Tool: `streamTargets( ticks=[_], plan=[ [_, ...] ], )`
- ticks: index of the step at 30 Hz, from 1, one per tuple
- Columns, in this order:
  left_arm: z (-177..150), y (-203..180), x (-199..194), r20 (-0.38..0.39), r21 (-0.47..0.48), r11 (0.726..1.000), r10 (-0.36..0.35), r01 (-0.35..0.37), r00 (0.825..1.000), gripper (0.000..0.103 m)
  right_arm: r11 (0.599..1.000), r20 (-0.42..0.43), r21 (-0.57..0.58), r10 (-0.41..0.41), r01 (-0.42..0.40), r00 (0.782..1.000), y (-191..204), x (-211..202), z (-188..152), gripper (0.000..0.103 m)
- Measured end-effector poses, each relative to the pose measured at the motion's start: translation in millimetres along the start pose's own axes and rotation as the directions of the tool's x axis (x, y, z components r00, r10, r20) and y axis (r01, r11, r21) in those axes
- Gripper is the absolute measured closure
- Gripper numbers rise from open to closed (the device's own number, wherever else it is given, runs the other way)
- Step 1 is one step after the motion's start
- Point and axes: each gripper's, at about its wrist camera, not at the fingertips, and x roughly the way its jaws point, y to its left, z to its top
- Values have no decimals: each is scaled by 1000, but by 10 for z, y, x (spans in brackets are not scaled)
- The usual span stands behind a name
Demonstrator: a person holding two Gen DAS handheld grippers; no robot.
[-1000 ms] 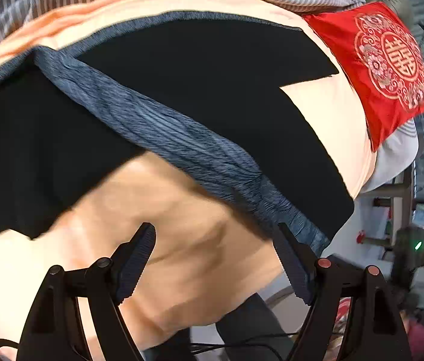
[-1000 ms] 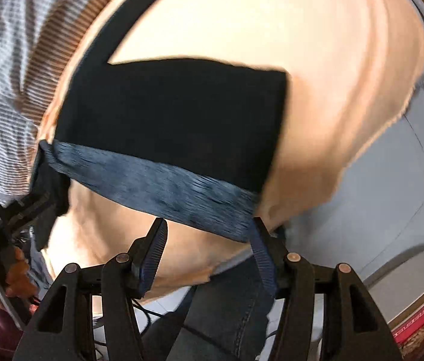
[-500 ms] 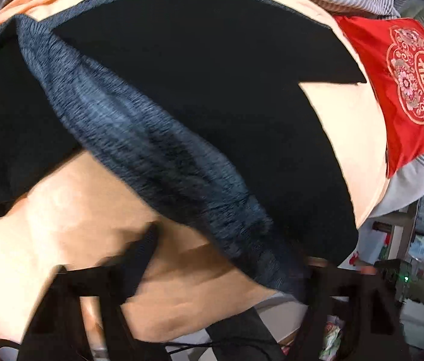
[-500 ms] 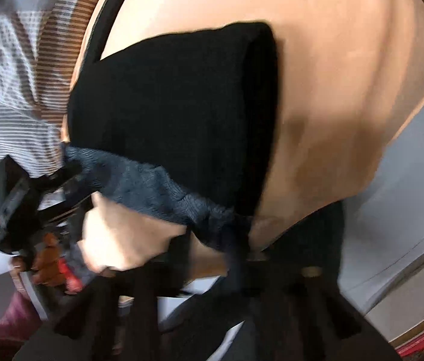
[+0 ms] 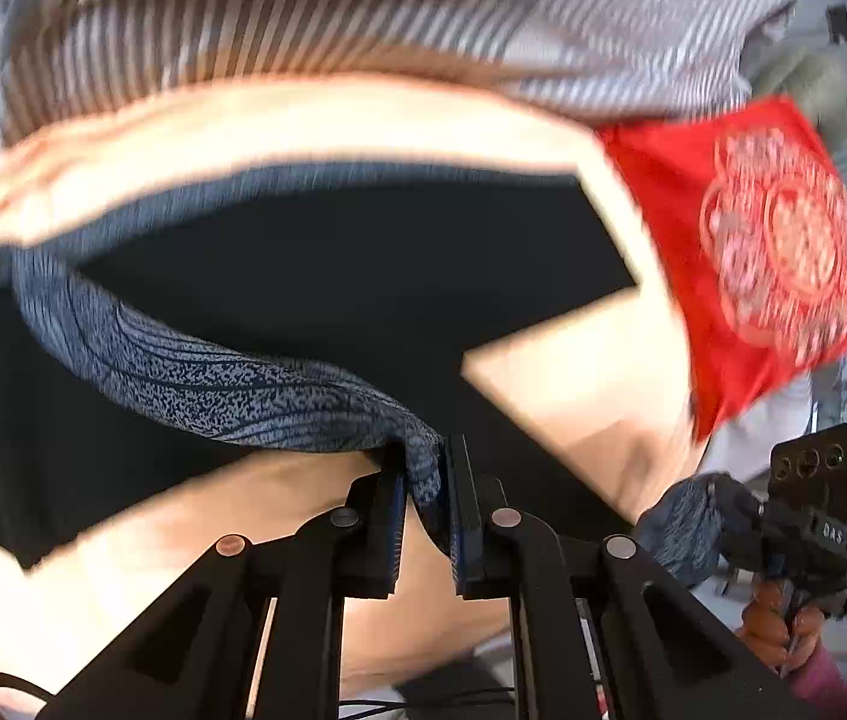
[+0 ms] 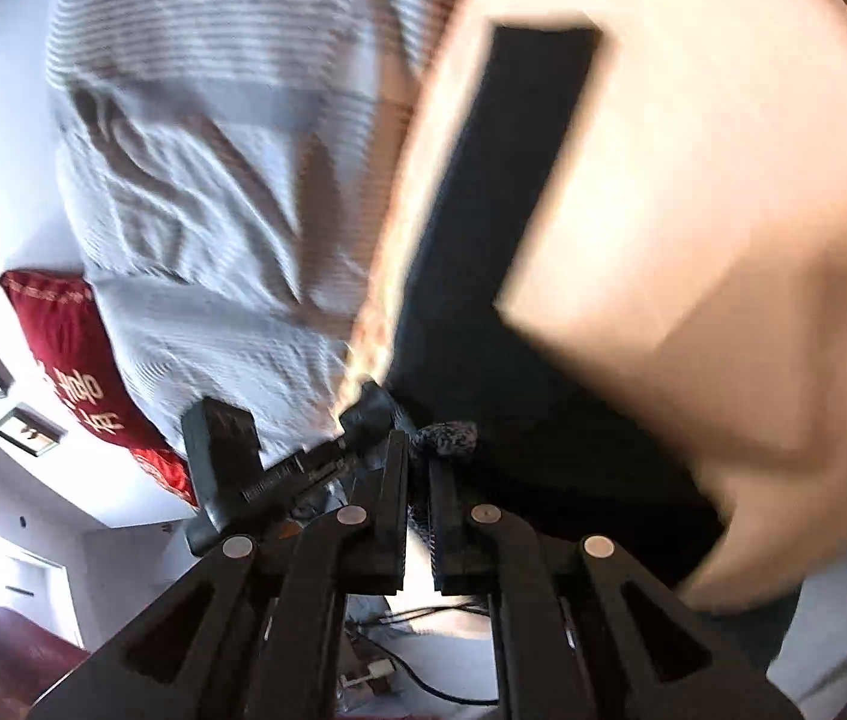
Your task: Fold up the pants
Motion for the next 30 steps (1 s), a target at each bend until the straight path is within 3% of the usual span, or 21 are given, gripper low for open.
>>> streamTargets(
  ticks=[6,10,13,16,17,19,21,22,23,25,27,29,30],
  plan=[
    [782,-150,96,83,-9,999,31,-31,996,89,999,3,-48,-11,11,1000,235,275,1138,97],
    [1127,-210,407,34,-21,994,106,-105,994,86,989,-26,-67,-133,131,991,203,653,1782,97],
    [1117,-249,357,61,13,986,164,-165,985,70,971,-43,-68,-234,231,971,70,922,2072,97],
    [1037,-224,179,78,34,984,170,-173,982,53,956,-56,-53,-291,288,955,-65,1064,2254,97],
    [988,-207,99,99,46,979,193,-198,976,46,950,-55,-54,-311,309,949,-83,1077,2298,93],
    [895,-148,42,111,62,962,257,-264,960,45,926,-49,-85,-372,367,927,-43,1038,2320,91],
    [799,-13,96,79,44,949,309,-313,948,45,913,-35,-140,-392,384,919,78,948,2306,75],
    [755,51,168,59,23,941,335,-337,940,45,887,2,-184,-430,423,903,161,879,2278,50],
    [707,135,257,29,-3,933,359,-359,933,45,845,63,-246,-475,475,878,273,775,2231,33],
    [632,250,365,-9,-44,925,377,-377,926,45,807,82,-313,-503,501,861,375,706,2201,34],
    [545,339,460,-41,-92,921,375,-378,926,45,783,47,-346,-536,517,843,417,719,2188,40],
    [493,351,499,-63,-113,922,366,-371,929,45,749,32,-392,-569,534,822,500,779,2147,64],
    [473,343,501,-69,-113,923,362,-368,930,45,733,45,-418,-573,536,818,561,802,2117,65]
  ],
)
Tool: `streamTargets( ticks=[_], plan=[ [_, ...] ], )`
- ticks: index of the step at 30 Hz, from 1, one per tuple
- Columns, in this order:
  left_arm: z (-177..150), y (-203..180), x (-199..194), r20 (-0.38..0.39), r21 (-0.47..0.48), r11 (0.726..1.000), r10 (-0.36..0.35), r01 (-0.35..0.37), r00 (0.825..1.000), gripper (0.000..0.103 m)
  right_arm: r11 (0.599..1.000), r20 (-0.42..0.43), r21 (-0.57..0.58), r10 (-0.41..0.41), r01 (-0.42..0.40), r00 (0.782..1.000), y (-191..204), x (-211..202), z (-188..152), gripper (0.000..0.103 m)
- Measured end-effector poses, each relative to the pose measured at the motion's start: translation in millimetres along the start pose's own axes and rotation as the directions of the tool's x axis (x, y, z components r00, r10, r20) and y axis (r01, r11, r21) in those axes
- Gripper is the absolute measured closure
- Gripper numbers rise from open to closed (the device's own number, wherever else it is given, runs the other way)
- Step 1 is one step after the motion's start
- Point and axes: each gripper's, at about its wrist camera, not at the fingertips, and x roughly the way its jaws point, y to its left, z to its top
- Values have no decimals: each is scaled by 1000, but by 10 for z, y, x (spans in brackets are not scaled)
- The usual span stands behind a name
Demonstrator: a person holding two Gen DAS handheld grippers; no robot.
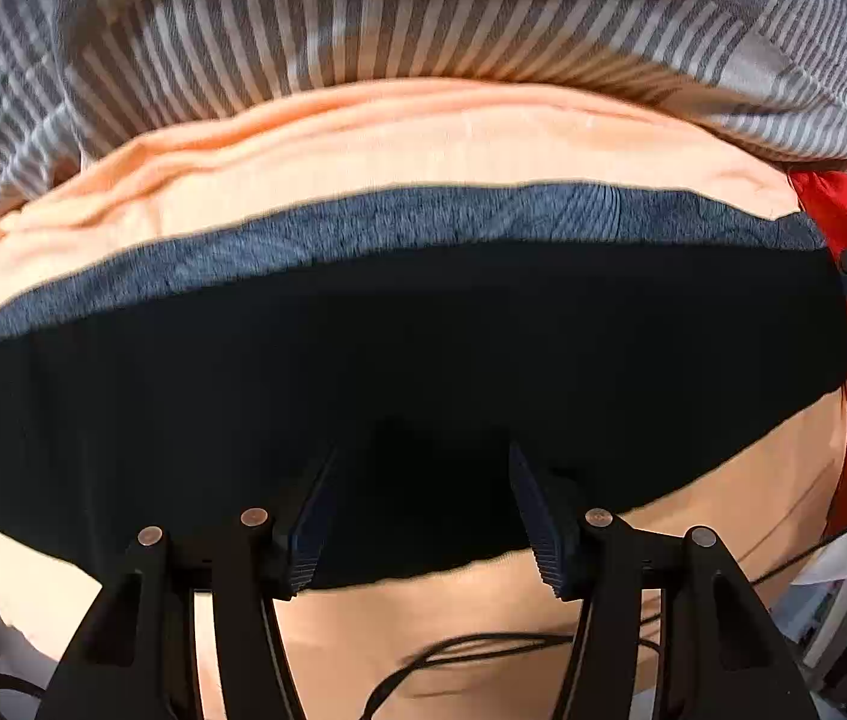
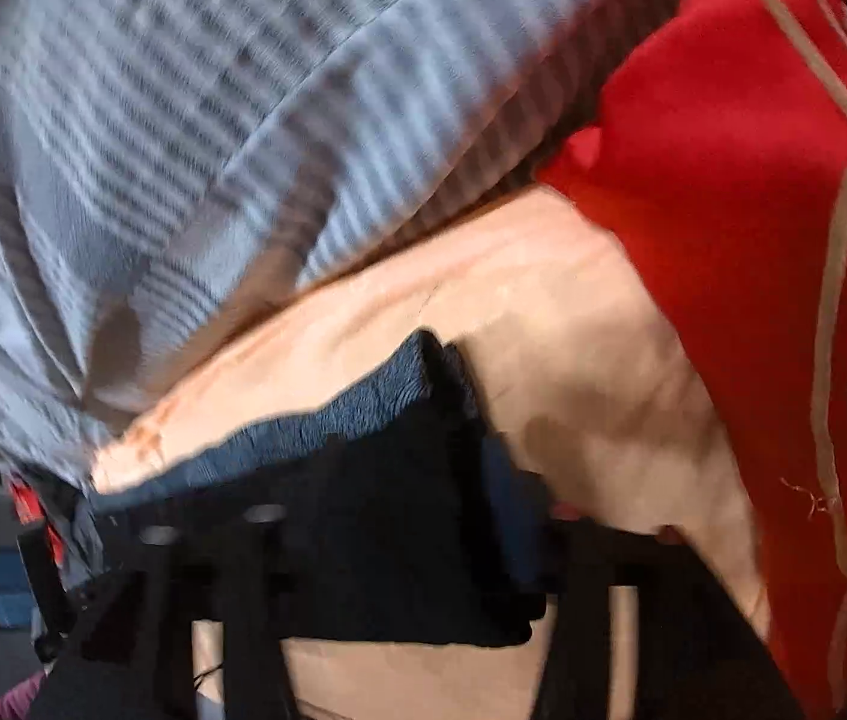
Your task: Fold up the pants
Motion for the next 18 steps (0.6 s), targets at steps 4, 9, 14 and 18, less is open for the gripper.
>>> streamTargets(
  ticks=[4,9,14,18],
  plan=[
    [20,-21,-102,20,12,1000,-7,7,1000,45,993,0,-118,22,-22,1000,298,78,-13,68],
    [346,-68,75,36,-30,1000,-1,3,999,45,977,-35,-134,-173,167,984,359,446,77,68],
    [340,-105,322,-4,-32,999,32,-32,999,45,964,-61,107,-239,245,969,-289,230,-134,58],
    [259,-18,209,11,-46,998,37,-37,999,45,965,79,87,-256,249,963,-159,-179,-289,58]
  ],
)
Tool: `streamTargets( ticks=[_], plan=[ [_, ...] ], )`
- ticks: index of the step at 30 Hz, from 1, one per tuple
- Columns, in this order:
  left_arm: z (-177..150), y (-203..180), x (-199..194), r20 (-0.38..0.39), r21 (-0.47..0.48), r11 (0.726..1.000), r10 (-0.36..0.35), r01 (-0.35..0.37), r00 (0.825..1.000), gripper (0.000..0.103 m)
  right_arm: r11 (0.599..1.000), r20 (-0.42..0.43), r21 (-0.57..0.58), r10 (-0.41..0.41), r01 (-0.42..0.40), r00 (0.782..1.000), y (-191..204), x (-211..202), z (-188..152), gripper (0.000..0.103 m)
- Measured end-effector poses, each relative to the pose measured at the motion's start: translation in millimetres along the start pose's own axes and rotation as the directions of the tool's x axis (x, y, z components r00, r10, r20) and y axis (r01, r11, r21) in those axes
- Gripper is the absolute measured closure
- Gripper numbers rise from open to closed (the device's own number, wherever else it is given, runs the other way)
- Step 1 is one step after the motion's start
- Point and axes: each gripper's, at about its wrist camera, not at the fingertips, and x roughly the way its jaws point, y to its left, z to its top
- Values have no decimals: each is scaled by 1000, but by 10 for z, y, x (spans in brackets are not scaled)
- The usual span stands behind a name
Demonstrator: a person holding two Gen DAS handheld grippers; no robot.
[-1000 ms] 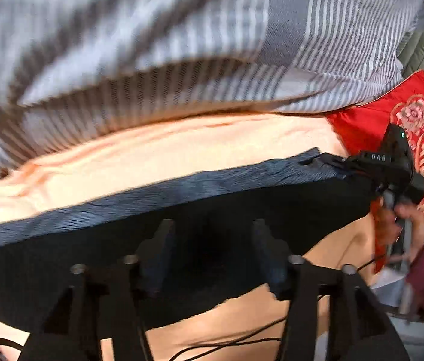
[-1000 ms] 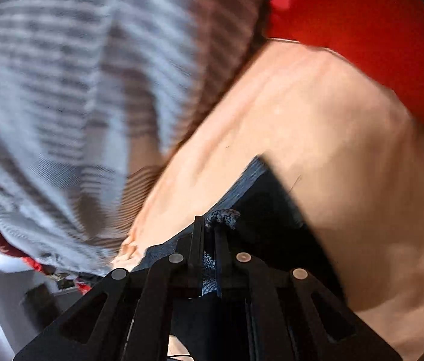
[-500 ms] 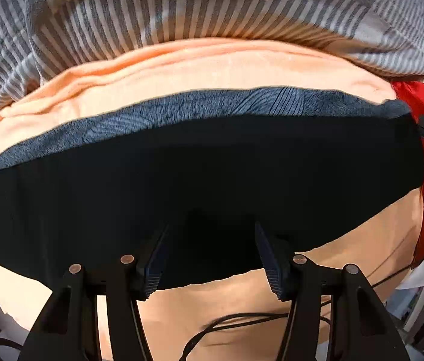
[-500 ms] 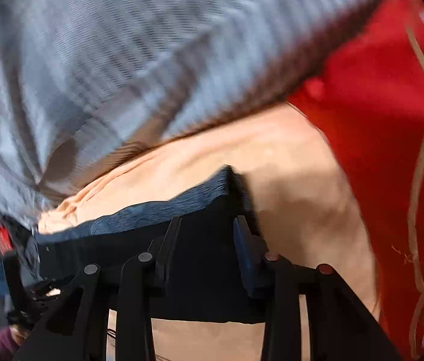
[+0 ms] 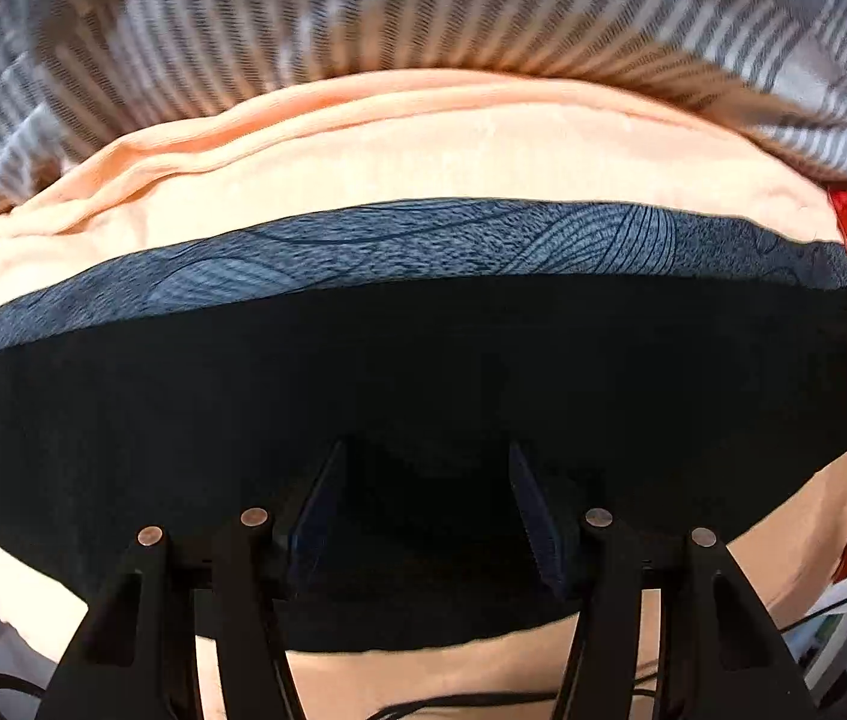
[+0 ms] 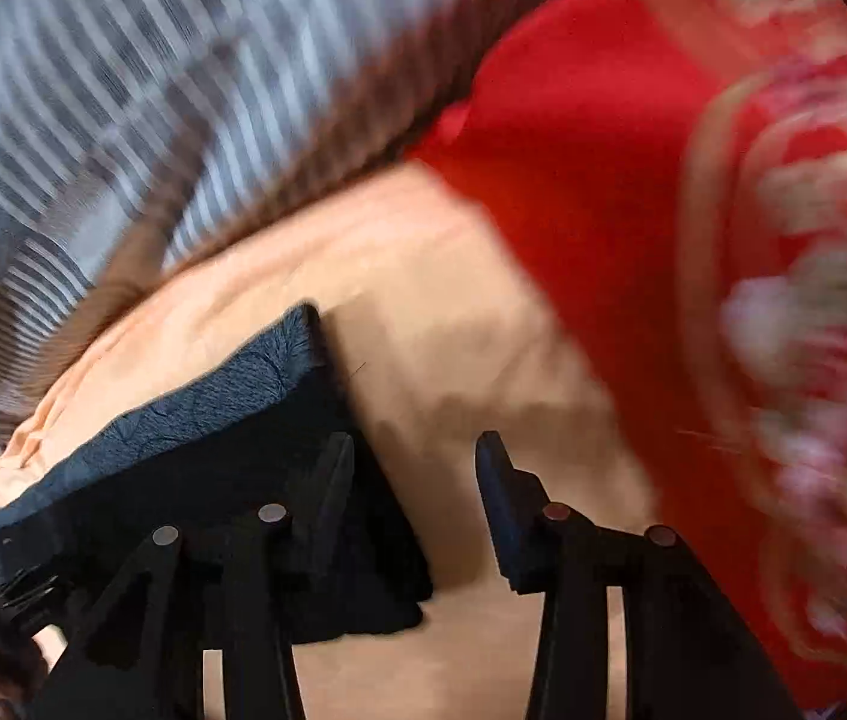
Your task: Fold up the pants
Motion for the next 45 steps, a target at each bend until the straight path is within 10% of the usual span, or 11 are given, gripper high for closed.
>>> streamTargets(
  ticks=[7,11,17,25,36,45],
  plan=[
    [95,151,-136,20,-44,999,19,-18,1000,45,985,-92,-159,56,-70,994,312,259,-243,61],
    [47,126,-315,22,-23,1000,-18,18,1000,45,990,-85,-118,63,-73,994,-4,314,-440,81],
    [295,-618,-372,84,166,986,-37,22,996,45,994,-64,-73,74,-79,995,-67,105,-487,80],
    [754,-1155,165,105,88,996,7,-17,994,45,992,-77,-114,54,-62,996,-48,347,-188,80],
    [557,-20,-336,90,-71,997,14,-8,996,45,995,-47,-32,93,-95,995,-381,-12,-379,81],
    [-587,1406,-930,9,-91,995,33,-32,999,45,982,-117,-67,168,-177,979,653,-296,-1155,66]
  ],
)
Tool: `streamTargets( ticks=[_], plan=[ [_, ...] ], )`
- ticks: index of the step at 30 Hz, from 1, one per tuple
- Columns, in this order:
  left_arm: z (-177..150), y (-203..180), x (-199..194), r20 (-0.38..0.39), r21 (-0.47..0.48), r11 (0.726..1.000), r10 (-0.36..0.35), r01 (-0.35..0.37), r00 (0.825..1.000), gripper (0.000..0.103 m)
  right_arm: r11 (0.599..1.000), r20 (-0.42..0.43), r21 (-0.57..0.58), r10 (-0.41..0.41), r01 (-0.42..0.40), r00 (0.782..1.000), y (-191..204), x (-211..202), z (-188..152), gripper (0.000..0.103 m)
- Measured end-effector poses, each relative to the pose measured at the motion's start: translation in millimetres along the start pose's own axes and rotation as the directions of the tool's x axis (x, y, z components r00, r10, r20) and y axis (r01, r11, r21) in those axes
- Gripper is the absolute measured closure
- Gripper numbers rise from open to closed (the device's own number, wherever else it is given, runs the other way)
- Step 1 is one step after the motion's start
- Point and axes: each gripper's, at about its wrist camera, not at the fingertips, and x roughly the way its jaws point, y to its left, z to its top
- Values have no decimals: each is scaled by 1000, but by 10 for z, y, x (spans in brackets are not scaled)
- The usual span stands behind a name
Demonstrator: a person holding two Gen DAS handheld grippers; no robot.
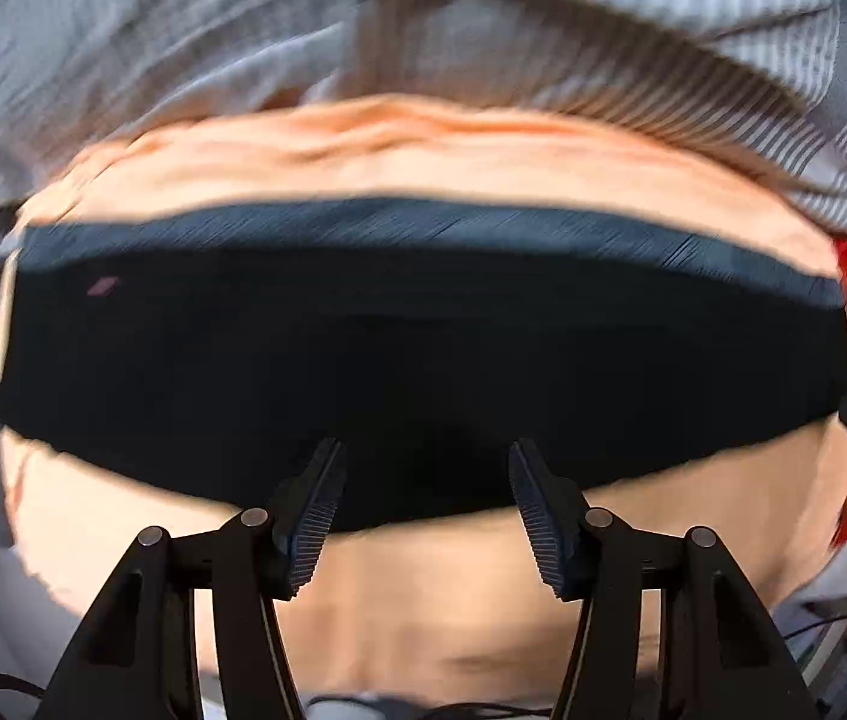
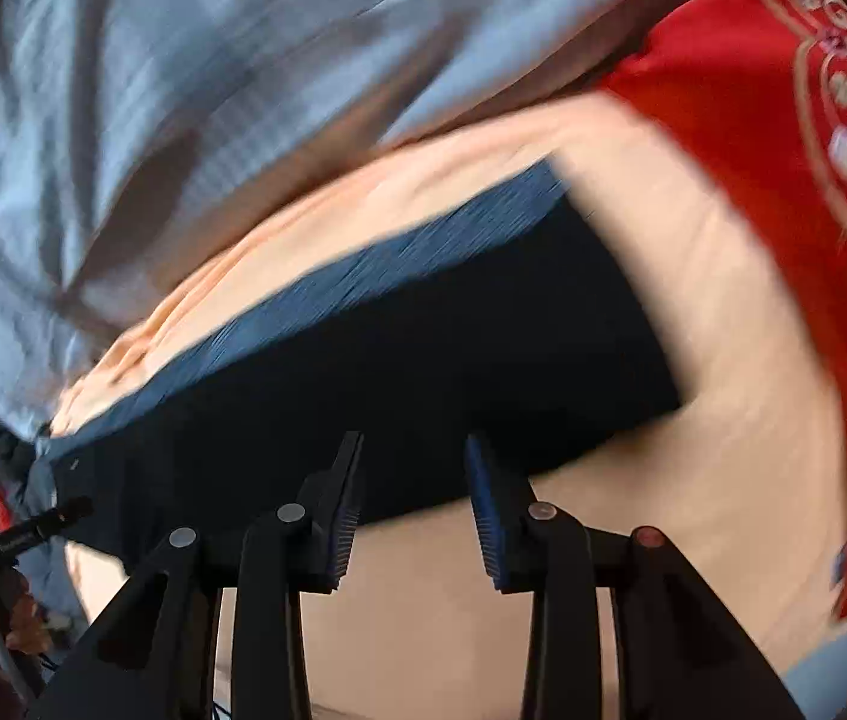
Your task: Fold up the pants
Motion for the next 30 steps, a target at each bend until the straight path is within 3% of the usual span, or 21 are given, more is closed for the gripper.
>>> streamTargets(
  ticks=[4,6,10,13,15,17,18,20,21,22,25,28,30],
  plan=[
    [-127,491,99,26,-17,996,85,-84,996,45,998,-54,-65,16,-19,998,574,298,-358,66],
    [-51,723,129,55,-55,995,80,-77,995,45,996,-66,-80,24,-29,998,805,428,-419,66],
    [347,892,401,158,-89,989,128,-115,979,45,988,-33,-151,12,-17,999,1316,874,-506,66],
    [660,996,578,179,-102,988,132,-115,975,45,981,-33,-191,-29,22,999,1603,1121,-514,65],
    [841,1119,722,174,-132,979,175,-153,969,45,978,-19,-202,-56,51,998,1684,1229,-511,62],
    [963,1220,810,175,-160,978,164,-136,971,45,976,-7,-211,-63,60,998,1709,1254,-520,61],
    [1019,1229,810,195,-155,979,164,-135,967,45,974,-1,-218,-61,59,998,1761,1301,-536,61],
    [1115,1198,828,188,-120,973,218,-198,958,45,975,11,-217,-54,55,999,1739,1272,-568,62],
    [1128,1214,813,176,-116,975,207,-189,962,45,978,9,-202,-50,51,999,1717,1229,-582,61],
    [1110,1237,759,173,-109,981,178,-161,969,45,984,2,-177,-35,35,999,1795,1279,-574,61],
    [937,1328,543,135,-23,996,87,-85,987,45,987,-43,-85,135,-139,990,1841,1205,-683,61],
    [593,1460,372,32,88,996,23,-26,999,45,951,-147,-44,297,-307,943,2018,1292,-981,61],
    [351,1588,284,3,146,988,41,-41,999,45,916,-216,20,394,-400,893,2159,1460,-1216,61]
  ],
)
